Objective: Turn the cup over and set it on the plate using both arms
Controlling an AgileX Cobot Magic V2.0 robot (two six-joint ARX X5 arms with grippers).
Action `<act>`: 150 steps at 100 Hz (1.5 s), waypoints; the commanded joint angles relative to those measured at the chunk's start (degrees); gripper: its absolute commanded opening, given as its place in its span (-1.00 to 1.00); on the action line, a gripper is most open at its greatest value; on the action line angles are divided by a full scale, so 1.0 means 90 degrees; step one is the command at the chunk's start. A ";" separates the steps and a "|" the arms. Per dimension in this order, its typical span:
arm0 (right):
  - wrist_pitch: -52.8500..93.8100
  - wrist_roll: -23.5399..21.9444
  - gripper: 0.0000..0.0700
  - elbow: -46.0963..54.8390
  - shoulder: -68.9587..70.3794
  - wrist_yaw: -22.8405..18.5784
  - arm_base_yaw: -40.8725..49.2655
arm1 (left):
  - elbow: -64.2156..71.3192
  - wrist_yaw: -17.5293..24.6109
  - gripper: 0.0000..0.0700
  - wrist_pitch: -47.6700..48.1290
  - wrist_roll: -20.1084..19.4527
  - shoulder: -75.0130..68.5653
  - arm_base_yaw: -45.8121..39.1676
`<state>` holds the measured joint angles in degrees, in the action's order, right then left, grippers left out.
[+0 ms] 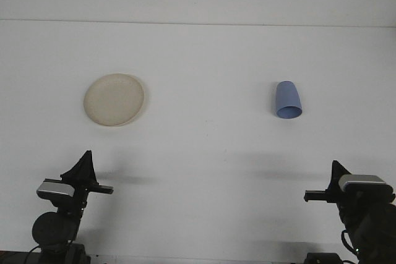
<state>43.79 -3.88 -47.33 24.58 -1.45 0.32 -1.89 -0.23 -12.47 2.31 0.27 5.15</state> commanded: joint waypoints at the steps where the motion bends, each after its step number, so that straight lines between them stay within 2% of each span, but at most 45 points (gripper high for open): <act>1: 0.0483 -0.0063 -0.99 -0.0413 0.0452 -0.0002 0.0000 | 0.0121 -0.0015 -0.97 -0.0078 -0.0010 -0.0010 0.0007; 21: 0.1610 -0.0066 -0.99 -0.1120 0.1513 -0.0005 0.0000 | 0.0121 -0.0015 -0.97 -0.0078 -0.0010 -0.0010 0.0007; 59: 0.1411 -0.0066 -0.97 -0.1129 0.1773 -0.0005 0.0000 | 0.0121 -0.0015 -0.97 -0.0078 -0.0010 -0.0010 0.0007; 64: 0.1392 -0.0066 -0.80 -0.1129 0.1768 -0.0005 0.0000 | 0.0121 -0.0015 -0.97 -0.0078 -0.0010 -0.0010 0.0007; 77: 0.1375 -0.0066 0.08 -0.1129 0.1770 -0.0002 0.0000 | 0.0121 -0.0015 -0.97 -0.0078 -0.0010 -0.0010 0.0007; 83: 0.1375 -0.0068 0.26 -0.1129 0.1768 -0.0002 0.0000 | 0.0121 -0.0015 -0.97 -0.0080 -0.0010 -0.0010 0.0007; 111: 0.1134 -0.0070 0.26 -0.1127 0.1831 -0.0002 0.0000 | 0.0121 -0.0015 -0.97 -0.0078 -0.0010 -0.0010 0.0007; 150: -0.1503 -0.0039 0.26 -0.0724 0.2710 -0.0002 0.0000 | 0.0121 -0.0015 -0.97 -0.0078 -0.0007 -0.0010 0.0007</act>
<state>33.47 -3.90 -54.81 47.99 -1.45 0.32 -1.89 -0.23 -12.47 2.31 0.27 5.15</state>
